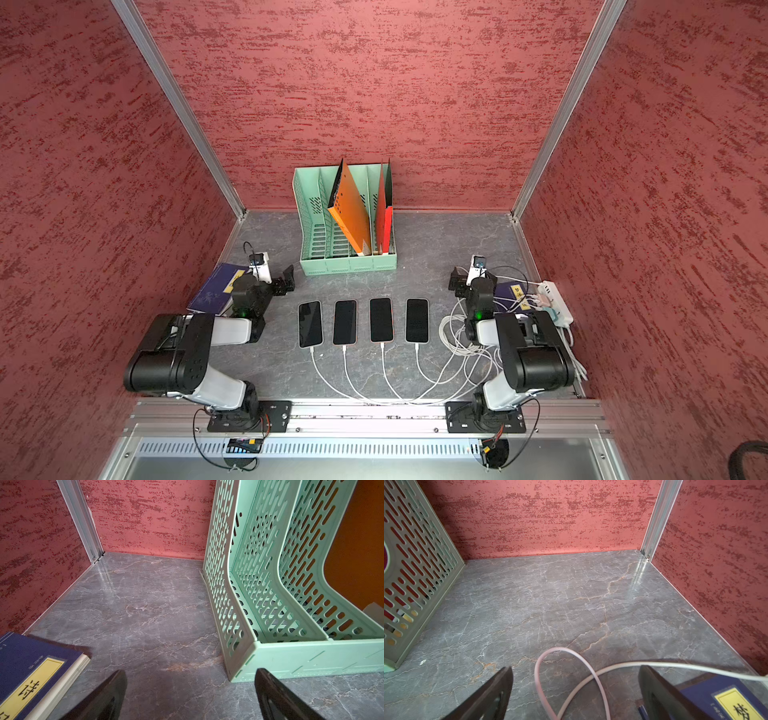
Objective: Unplug the charging cable from the phone
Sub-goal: Pick up the phone at the center of the board.
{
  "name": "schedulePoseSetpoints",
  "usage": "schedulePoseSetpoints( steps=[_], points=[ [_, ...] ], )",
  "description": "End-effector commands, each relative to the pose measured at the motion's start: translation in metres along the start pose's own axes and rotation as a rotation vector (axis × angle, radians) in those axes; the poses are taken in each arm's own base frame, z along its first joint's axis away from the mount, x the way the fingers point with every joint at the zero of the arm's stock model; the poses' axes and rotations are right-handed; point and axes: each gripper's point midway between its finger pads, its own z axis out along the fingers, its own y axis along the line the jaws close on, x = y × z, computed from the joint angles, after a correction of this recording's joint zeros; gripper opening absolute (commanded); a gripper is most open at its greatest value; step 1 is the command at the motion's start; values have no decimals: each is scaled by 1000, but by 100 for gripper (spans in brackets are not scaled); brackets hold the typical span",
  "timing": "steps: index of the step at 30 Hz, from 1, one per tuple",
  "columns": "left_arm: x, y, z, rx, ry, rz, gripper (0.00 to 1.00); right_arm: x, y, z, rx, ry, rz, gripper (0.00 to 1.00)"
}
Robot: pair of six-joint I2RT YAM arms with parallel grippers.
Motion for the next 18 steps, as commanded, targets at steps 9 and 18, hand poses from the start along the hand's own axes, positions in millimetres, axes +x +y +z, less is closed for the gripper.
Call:
schedulePoseSetpoints(
  steps=[9,18],
  points=[
    [-8,-1,2,2,-16,14,100,-16,3,1,-16,-49,-3,99],
    [-8,-1,2,-2,-17,17,100,-16,3,1,-15,-47,-3,99]
  ],
)
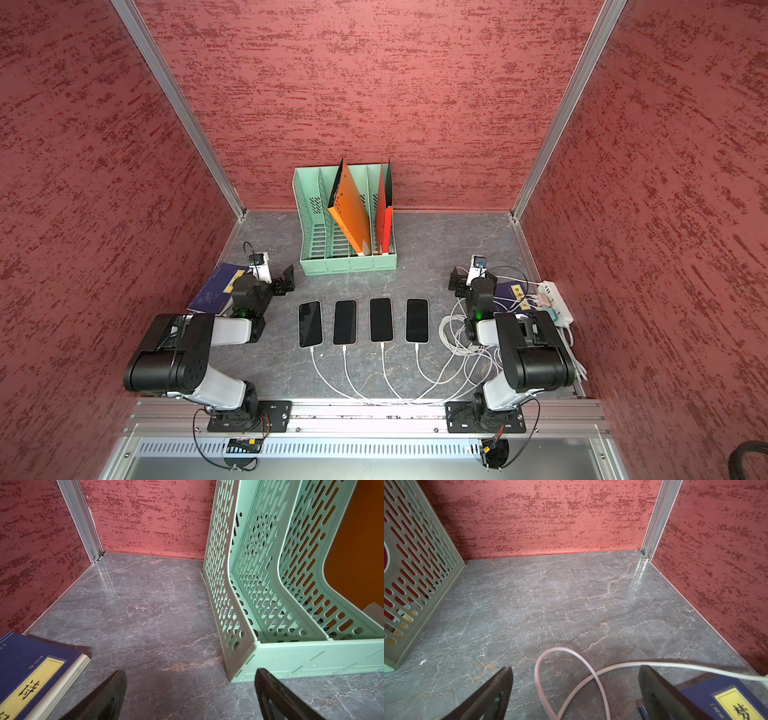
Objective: Unplug the charging cable from the phone
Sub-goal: Pick up the phone at the center of the board.
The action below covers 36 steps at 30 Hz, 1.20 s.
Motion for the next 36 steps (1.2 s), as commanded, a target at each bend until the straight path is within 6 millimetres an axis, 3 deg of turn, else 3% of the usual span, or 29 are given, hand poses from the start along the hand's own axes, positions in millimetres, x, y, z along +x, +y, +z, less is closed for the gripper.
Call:
schedulePoseSetpoints(
  steps=[1,9,13,16,19,21,23,25,29,34,36],
  points=[
    [-8,-1,2,-3,-18,18,100,-15,3,1,-15,-47,-3,99],
    [-9,-1,2,-4,-22,18,100,-16,3,1,-14,-48,-3,99],
    [-36,27,5,-196,78,-37,100,-27,-2,-5,10,-65,3,99],
    [-48,33,14,-279,221,33,100,-57,-9,-15,105,-70,7,98],
    [-53,40,19,-370,314,-3,100,-104,-23,-42,189,-34,152,99],
    [-57,43,19,-416,341,-73,100,-110,-27,-58,211,7,261,98],
    [-64,32,17,-377,347,-162,100,-83,-44,-68,309,55,472,98],
    [-77,14,9,-313,318,-273,100,-71,-24,-56,206,240,475,99],
    [-88,-33,-18,-190,272,-362,100,-52,-11,-72,383,533,459,99],
    [-85,-119,-72,-43,206,-269,100,-54,36,-89,223,508,386,99],
    [-76,-145,-92,8,214,-236,100,-53,77,-96,28,515,437,99]
  ],
)
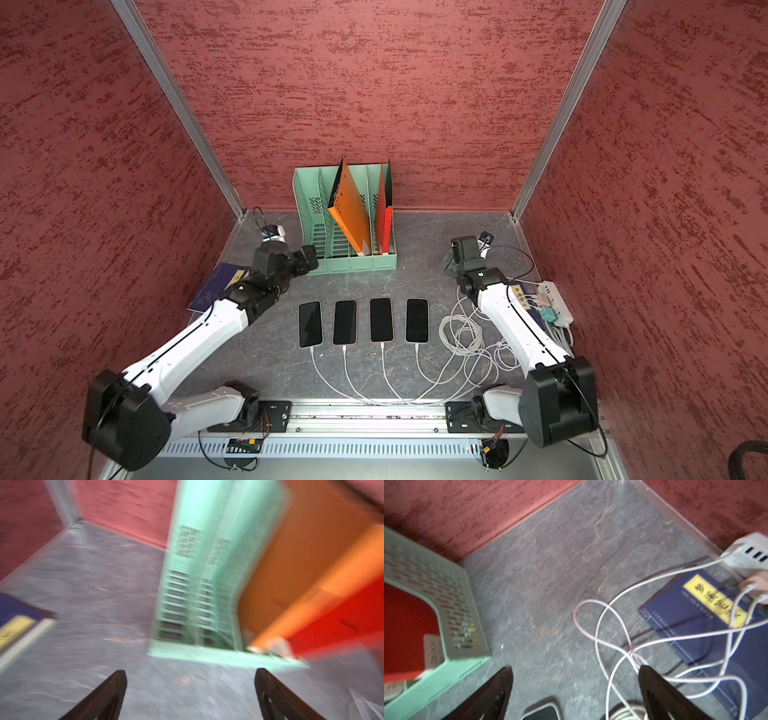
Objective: Unplug the charging cable from the phone
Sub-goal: Pick up the phone at the center of the board.
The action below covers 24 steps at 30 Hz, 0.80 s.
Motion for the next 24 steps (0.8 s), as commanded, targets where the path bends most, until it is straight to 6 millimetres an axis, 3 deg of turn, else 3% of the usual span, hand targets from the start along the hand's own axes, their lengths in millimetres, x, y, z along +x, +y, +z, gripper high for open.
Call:
schedulePoseSetpoints(
  steps=[1,4,7,10,12,15,20,24],
  points=[
    [30,-9,-20,-27,13,16,100,32,31,-25,-165,90,0,98],
    [62,-41,-40,31,21,98,100,74,60,-30,-123,196,-197,99],
    [98,-64,-52,77,44,131,100,114,62,-23,-98,292,-257,98],
    [133,-81,-52,126,83,137,100,137,58,-20,-100,296,-259,98],
    [146,-90,-51,128,98,162,100,149,58,-18,-115,308,-266,98],
    [158,-100,-48,153,131,172,100,160,49,-14,-97,336,-267,99],
    [171,-109,-48,208,169,137,100,194,59,-13,-160,500,-312,99],
    [175,-111,-50,226,174,104,100,202,50,-12,-138,528,-314,98]
  ],
)
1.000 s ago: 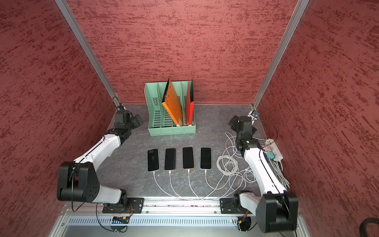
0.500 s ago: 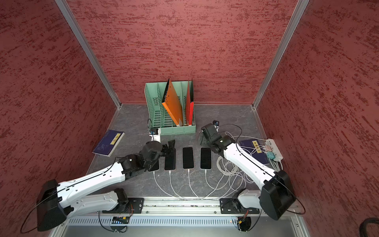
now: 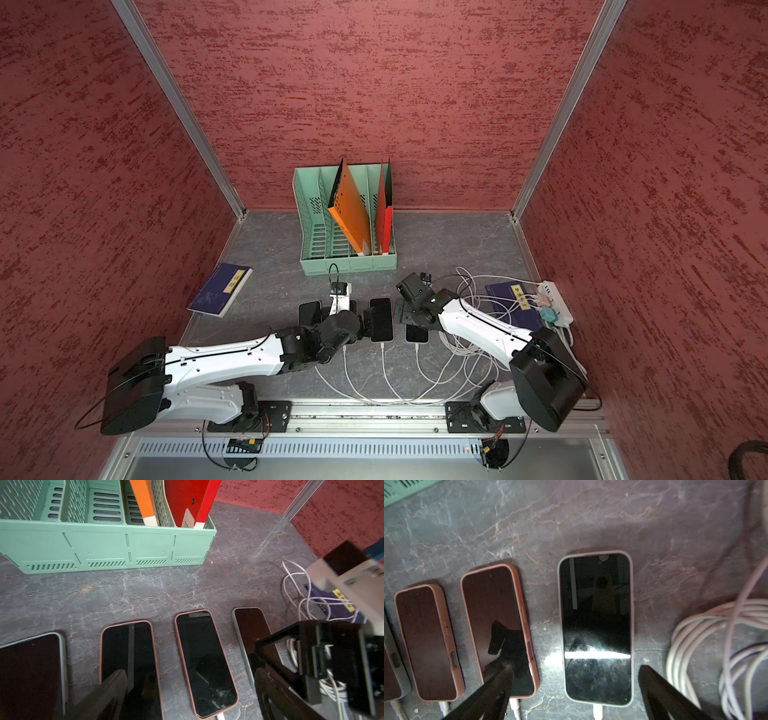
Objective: Unplug the charging cable from the phone
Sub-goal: Pick up the phone at the center of the board.
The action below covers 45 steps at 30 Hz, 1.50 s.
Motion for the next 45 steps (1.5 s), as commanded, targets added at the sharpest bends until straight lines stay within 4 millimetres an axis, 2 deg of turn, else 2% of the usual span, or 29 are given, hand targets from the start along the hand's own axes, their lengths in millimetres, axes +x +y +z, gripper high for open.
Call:
schedulePoseSetpoints(
  steps=[1,9,10,22,40,45],
  points=[
    [3,-7,-1,46,-6,-61,100,10,1,1,-14,40,-5,99],
    [15,-14,0,112,29,-92,100,13,-8,6,56,70,-24,99],
    [18,-13,-1,123,28,-100,100,15,-11,12,75,84,-29,99],
    [25,-12,-3,123,22,-93,100,18,-9,30,75,113,-49,99],
    [25,-14,-2,112,13,-92,100,23,-22,46,91,151,-52,94],
    [25,-12,-2,103,10,-112,100,27,-26,46,114,170,-57,99]
  ],
)
